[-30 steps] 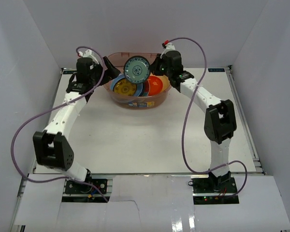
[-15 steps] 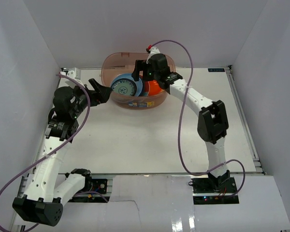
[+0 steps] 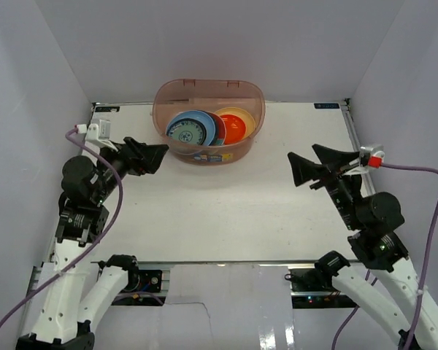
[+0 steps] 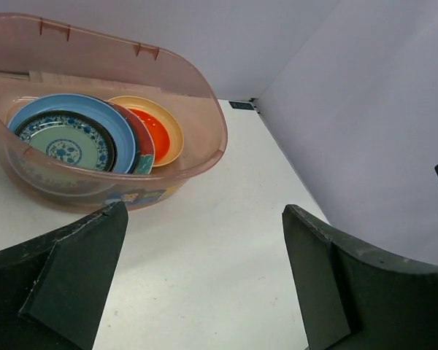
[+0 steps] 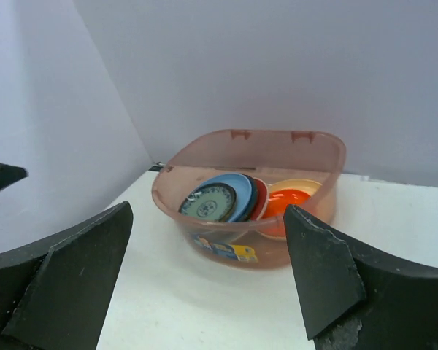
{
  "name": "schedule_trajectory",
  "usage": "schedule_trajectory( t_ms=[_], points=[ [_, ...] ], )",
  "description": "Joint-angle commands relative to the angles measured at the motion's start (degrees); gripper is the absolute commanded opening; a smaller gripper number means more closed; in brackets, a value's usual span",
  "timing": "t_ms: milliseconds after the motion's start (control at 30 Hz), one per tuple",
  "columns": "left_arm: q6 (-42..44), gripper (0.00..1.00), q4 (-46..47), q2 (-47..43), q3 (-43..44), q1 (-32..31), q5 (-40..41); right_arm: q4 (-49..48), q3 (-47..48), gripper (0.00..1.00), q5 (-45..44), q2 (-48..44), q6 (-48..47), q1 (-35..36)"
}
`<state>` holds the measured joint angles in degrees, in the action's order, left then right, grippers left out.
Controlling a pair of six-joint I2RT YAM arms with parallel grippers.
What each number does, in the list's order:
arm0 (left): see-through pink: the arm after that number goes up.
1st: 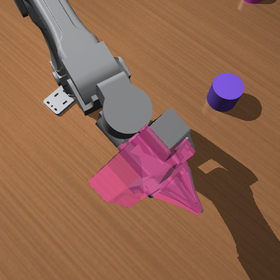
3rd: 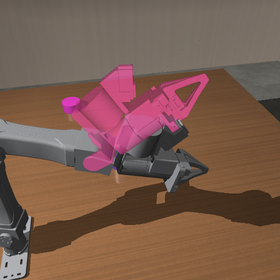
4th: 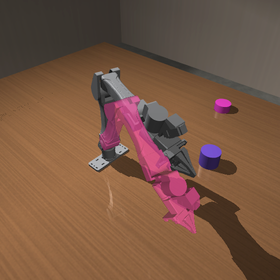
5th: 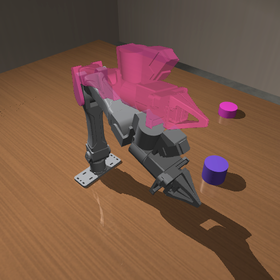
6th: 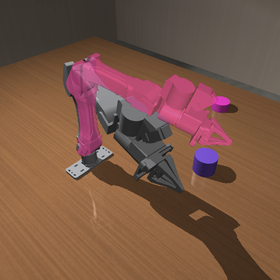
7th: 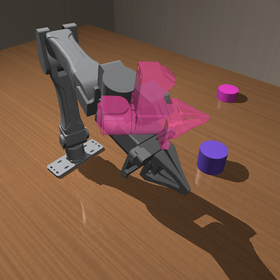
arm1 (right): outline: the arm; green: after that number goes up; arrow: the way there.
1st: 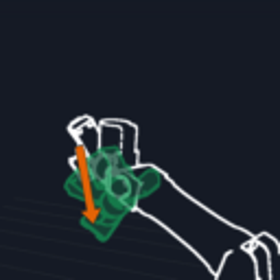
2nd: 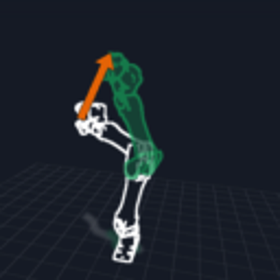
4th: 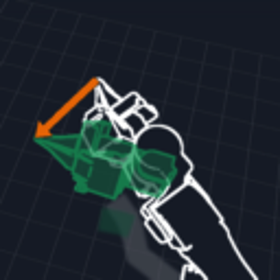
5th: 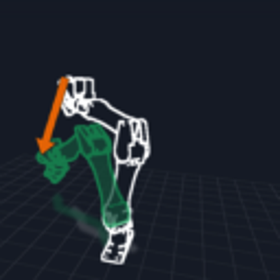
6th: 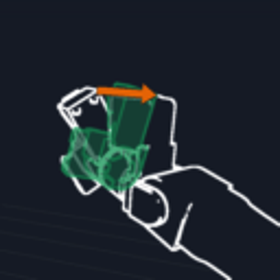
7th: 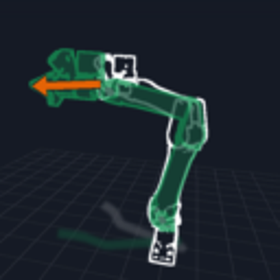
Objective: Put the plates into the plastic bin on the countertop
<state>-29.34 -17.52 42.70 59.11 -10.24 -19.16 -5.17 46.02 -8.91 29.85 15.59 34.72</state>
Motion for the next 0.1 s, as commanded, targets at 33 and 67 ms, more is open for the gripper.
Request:
schedule_trajectory(
  t_ms=[33,67],
  points=[
    [0.34,0.98,-0.76,-7.08,-6.45,-0.13,1.3,10.35,-3.91,0.9,-6.12,-6.62,-2.67,-0.09],
    [-0.97,0.98,-1.02,-7.45,-6.81,-0.13,1.84,10.35,-4.7,0.9,-6.3,-7.25,-2.76,0.0]
  ],
)
